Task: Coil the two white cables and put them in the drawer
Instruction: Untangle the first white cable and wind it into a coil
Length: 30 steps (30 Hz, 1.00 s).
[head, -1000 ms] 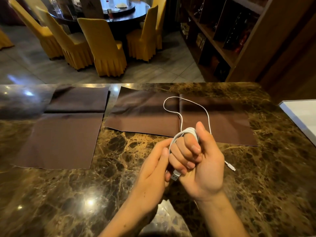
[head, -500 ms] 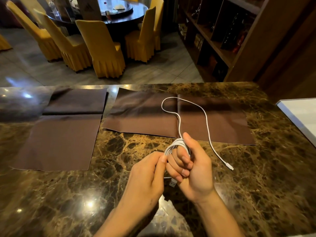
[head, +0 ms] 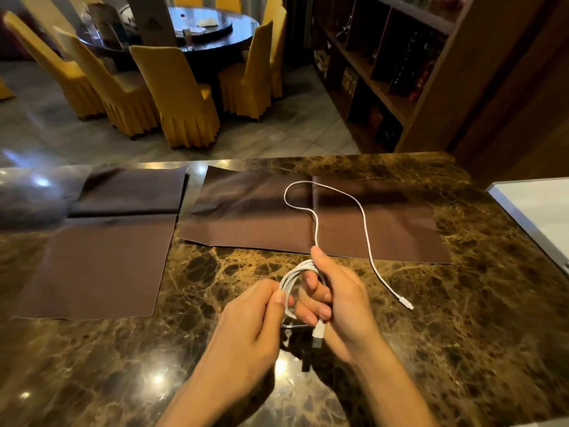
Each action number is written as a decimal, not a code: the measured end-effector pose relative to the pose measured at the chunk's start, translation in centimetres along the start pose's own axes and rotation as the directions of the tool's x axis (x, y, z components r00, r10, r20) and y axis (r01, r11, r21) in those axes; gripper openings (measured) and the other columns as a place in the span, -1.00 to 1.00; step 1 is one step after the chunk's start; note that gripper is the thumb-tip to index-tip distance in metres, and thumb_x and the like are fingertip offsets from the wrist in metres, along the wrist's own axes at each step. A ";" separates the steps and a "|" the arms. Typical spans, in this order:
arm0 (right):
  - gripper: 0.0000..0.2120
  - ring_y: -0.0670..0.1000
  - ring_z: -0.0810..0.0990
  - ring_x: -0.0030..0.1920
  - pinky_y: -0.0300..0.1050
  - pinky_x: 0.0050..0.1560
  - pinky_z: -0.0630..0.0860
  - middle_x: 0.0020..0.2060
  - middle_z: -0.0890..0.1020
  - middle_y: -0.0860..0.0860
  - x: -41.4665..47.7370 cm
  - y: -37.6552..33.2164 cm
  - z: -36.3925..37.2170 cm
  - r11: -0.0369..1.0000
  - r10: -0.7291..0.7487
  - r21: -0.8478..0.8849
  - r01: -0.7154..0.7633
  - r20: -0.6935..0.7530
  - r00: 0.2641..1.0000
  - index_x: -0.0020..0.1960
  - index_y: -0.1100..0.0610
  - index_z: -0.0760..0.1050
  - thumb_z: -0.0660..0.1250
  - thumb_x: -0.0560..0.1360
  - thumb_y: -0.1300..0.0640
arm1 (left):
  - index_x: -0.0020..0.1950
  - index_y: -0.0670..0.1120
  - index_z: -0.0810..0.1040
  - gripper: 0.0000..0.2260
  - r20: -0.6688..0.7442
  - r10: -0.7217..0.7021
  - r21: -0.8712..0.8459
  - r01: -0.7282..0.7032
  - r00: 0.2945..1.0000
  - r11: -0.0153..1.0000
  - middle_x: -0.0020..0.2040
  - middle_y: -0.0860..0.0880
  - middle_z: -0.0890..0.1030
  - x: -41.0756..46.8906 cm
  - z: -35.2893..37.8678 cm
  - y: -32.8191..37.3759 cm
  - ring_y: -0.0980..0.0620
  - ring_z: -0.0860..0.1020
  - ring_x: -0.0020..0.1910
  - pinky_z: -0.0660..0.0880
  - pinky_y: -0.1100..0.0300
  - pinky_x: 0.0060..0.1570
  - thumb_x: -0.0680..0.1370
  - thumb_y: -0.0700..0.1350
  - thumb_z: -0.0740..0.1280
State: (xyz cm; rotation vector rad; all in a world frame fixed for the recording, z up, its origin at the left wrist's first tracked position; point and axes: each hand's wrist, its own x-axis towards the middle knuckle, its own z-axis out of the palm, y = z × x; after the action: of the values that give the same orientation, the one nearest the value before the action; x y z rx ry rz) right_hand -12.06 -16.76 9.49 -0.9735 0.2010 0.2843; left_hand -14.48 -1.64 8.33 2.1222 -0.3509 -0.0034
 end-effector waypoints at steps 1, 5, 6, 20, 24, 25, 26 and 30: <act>-0.56 -0.06 0.18 -0.65 -0.20 -0.56 0.27 -0.62 0.19 0.00 0.1 0.3 0.1 1.000 0.011 0.011 -0.010 -0.012 1.000 -0.39 0.18 0.38 0.27 0.60 -0.01 | -0.14 0.05 0.52 -0.72 0.027 -0.030 -0.027 0.031 0.999 0.999 -0.21 0.06 0.57 0.1 -0.2 -0.3 0.04 0.54 -0.21 0.47 0.17 -0.22 0.66 0.05 0.11; -0.57 -0.10 0.13 -0.66 -0.19 -0.56 -0.01 -0.60 0.18 -0.01 0.4 1.9 0.6 0.999 0.050 0.017 -0.050 -0.014 0.999 -0.38 0.12 0.33 0.23 0.63 0.00 | -0.17 0.10 0.46 -0.72 0.102 -0.121 -0.150 0.136 0.987 0.979 -0.23 0.12 0.55 0.5 -0.2 -0.2 0.18 0.48 -0.29 0.43 0.31 -0.25 0.65 0.14 0.09; -0.57 -0.10 0.13 -0.65 -0.17 -0.55 -0.01 -0.59 0.18 -0.01 0.3 2.3 0.8 0.999 0.053 0.002 -0.053 -0.003 0.999 -0.37 0.12 0.33 0.23 0.64 0.00 | -0.17 0.11 0.45 -0.74 0.088 -0.113 -0.165 0.127 0.990 0.978 -0.24 0.12 0.56 0.6 -0.2 -0.2 0.18 0.49 -0.31 0.43 0.31 -0.27 0.64 0.13 0.09; -0.50 -0.03 0.33 -0.62 -0.10 -0.42 0.47 -0.65 0.28 0.01 -0.3 0.0 -0.9 0.960 0.142 -0.269 -0.083 0.211 0.967 -0.40 0.18 0.42 0.29 0.61 -0.09 | -0.02 -0.14 0.50 -0.73 0.225 0.029 -0.324 0.047 0.974 0.945 -0.10 -0.07 0.72 0.7 -0.5 0.3 -0.04 0.71 -0.15 0.64 0.00 -0.05 0.71 -0.05 0.08; -0.59 -0.05 0.23 -0.59 -0.17 -0.49 0.35 -0.62 0.25 -0.03 -0.2 0.6 -0.5 0.993 0.121 -0.029 -0.117 0.271 0.955 -0.32 0.17 0.42 0.27 0.63 -0.01 | -0.21 -0.07 0.56 -0.63 0.252 -0.182 -0.667 0.307 0.950 0.679 -0.39 0.00 0.55 1.0 -0.5 1.0 -0.02 0.49 -0.40 0.31 0.18 -0.48 0.67 0.09 0.18; -0.61 -0.07 0.17 -0.58 -0.19 -0.51 0.30 -0.60 0.25 -0.05 -0.1 0.8 -0.3 0.987 0.129 0.055 -0.150 0.282 0.951 -0.31 0.16 0.41 0.27 0.63 0.01 | -0.27 0.00 0.57 -0.64 0.272 -0.262 -0.696 0.378 0.926 0.611 -0.44 0.04 0.43 1.2 -0.6 1.1 0.04 0.37 -0.44 0.16 0.20 -0.51 0.62 0.15 0.24; -0.62 -0.07 0.12 -0.58 -0.20 -0.52 0.25 -0.59 0.24 -0.07 0.1 0.9 -0.2 0.975 0.139 0.127 -0.181 0.288 0.948 -0.31 0.15 0.40 0.27 0.63 0.02 | -0.32 0.04 0.58 -0.63 0.284 -0.314 -0.705 0.419 0.906 0.572 -0.47 0.06 0.35 1.4 -0.7 1.3 0.07 0.31 -0.45 0.08 0.22 -0.50 0.60 0.19 0.27; -0.55 -0.12 0.15 -0.66 -0.17 -0.53 0.04 -0.65 0.24 -0.06 0.5 1.5 0.4 0.960 0.168 0.193 -0.202 0.177 0.970 -0.42 0.14 0.41 0.28 0.60 -0.02 | -0.34 0.01 0.60 -0.58 0.262 -0.291 -0.683 0.390 0.920 0.617 -0.51 0.05 0.35 2.1 -0.4 1.4 0.11 0.35 -0.53 0.21 0.30 -0.53 0.62 0.16 0.20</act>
State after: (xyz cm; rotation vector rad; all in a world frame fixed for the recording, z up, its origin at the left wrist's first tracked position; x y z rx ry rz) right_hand -12.06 -15.53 8.39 -0.7196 0.1730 0.5016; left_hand -12.71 -2.53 9.98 1.3468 0.0146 -0.4410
